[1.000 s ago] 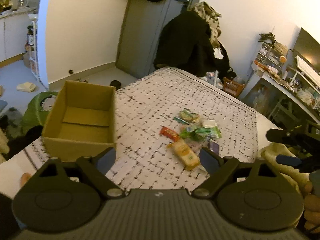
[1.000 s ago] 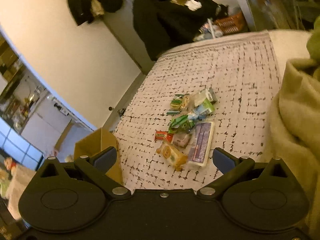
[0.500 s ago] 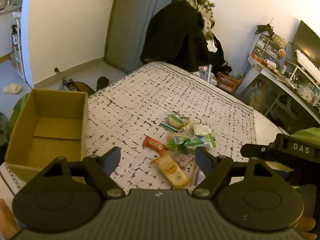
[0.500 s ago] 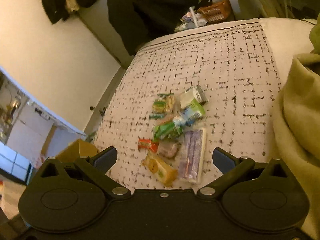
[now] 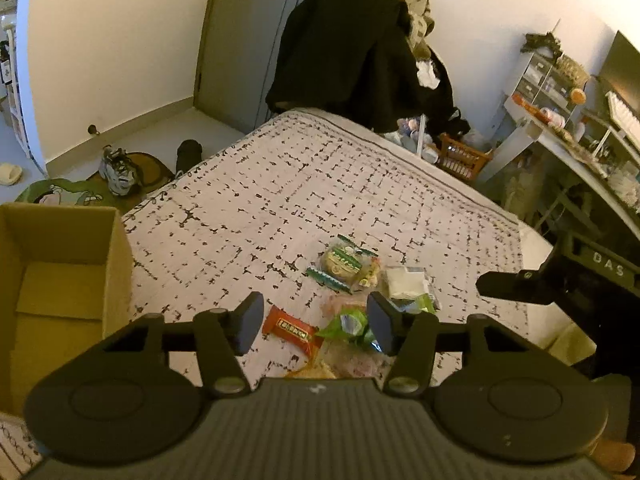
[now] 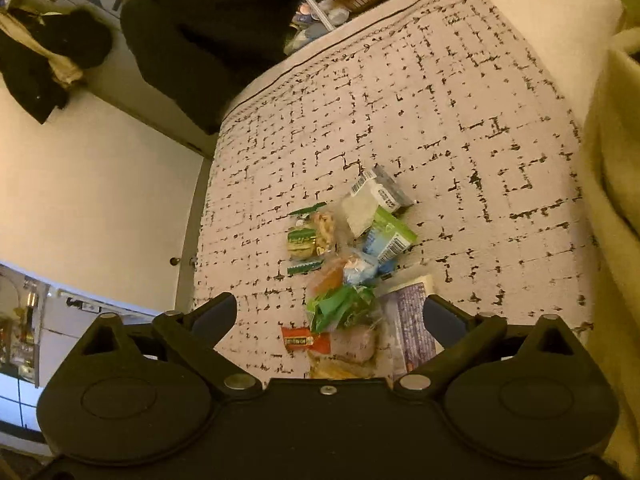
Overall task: Organize snacks
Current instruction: 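Grasp the green snack packet with the right tool while the left tool grasps the red chocolate bar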
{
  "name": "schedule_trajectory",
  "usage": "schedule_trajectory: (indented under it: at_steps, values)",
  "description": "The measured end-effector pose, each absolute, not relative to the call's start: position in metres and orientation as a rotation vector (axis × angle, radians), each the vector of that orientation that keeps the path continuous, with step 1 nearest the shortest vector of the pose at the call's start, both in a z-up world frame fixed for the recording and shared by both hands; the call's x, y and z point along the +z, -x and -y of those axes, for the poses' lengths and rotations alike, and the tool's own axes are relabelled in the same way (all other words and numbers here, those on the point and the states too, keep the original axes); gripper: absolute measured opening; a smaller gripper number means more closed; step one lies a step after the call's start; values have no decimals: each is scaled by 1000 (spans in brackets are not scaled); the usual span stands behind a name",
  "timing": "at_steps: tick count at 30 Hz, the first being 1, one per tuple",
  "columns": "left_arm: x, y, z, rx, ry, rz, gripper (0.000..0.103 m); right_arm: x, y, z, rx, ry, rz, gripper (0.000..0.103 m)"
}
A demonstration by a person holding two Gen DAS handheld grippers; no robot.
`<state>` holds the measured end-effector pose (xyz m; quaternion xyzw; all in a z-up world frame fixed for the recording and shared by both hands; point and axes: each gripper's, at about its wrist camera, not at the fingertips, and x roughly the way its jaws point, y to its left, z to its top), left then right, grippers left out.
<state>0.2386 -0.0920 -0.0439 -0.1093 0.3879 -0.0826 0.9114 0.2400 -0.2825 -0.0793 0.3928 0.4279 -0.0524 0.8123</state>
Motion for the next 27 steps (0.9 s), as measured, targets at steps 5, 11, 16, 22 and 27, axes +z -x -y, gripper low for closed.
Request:
schedule_trajectory:
  at_steps: [5,11,16,22,27]
  values:
    - [-67,-261,92,-165,264,-835,56,-96,-255,276,-95,-862,-944,80]
    - [-112,-285,81,-108,332,-912,56,-128,-277,268,-121,-905,-1046,68]
    - [-135,-299,73,-69,383,-958,56,-148,-289,260,-143,-907,-1077,61]
    - [-159,-315,76,-76,401,-992,56,-159,-295,250,-173,-859,-1065,44]
    - [-170,-317,85,-92,396,-1016,59,-158,-286,260,-199,-906,-1024,37]
